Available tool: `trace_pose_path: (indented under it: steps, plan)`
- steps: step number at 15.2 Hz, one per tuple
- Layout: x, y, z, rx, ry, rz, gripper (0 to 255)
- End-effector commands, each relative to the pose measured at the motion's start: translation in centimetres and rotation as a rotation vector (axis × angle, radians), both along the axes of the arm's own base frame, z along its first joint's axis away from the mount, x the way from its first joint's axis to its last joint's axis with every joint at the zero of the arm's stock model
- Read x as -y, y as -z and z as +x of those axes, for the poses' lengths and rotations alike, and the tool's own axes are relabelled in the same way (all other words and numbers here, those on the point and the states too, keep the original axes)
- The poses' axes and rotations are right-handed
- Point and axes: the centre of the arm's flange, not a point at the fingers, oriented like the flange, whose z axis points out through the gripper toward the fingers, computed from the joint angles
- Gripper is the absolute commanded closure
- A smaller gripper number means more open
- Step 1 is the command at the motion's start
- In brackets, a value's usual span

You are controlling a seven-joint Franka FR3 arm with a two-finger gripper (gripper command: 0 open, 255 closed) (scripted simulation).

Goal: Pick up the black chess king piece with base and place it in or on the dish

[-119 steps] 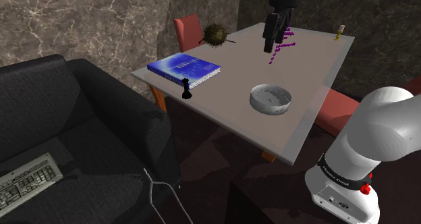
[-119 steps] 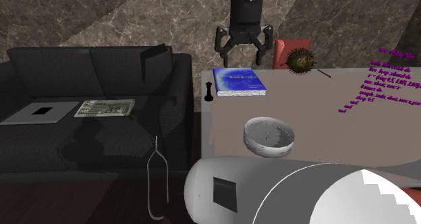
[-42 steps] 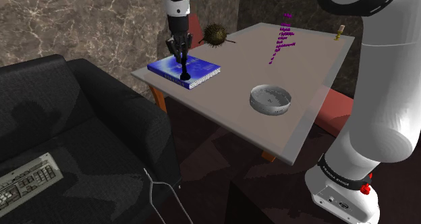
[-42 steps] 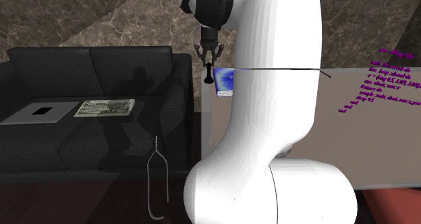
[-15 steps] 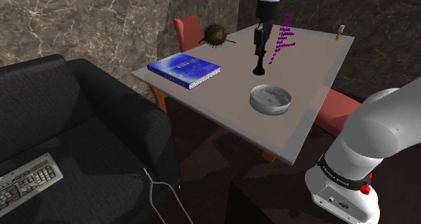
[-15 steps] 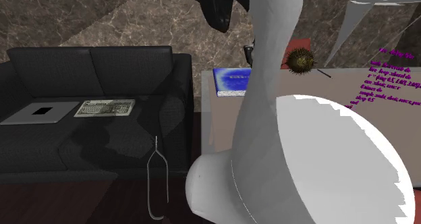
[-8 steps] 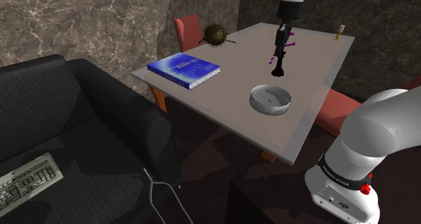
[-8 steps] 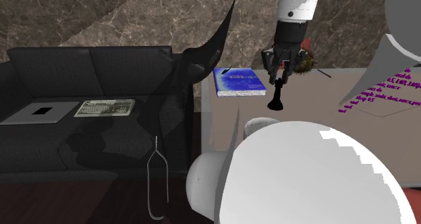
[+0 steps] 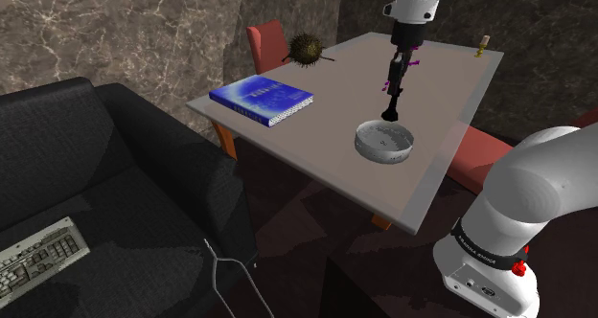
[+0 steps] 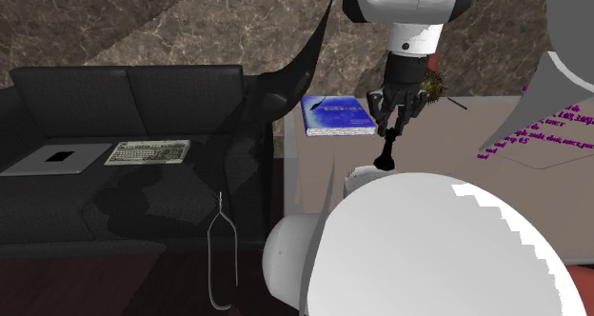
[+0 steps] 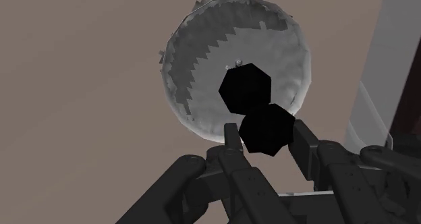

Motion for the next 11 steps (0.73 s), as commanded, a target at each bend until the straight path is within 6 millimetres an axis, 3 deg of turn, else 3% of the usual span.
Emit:
trace_pose_path:
  steps: [1, 11]
  plan:
    - [0.0, 1.1, 0.0, 0.001, 0.000, 0.000, 255]
    - [0.0, 6.4, 0.0, 0.001, 0.000, 0.000, 255]
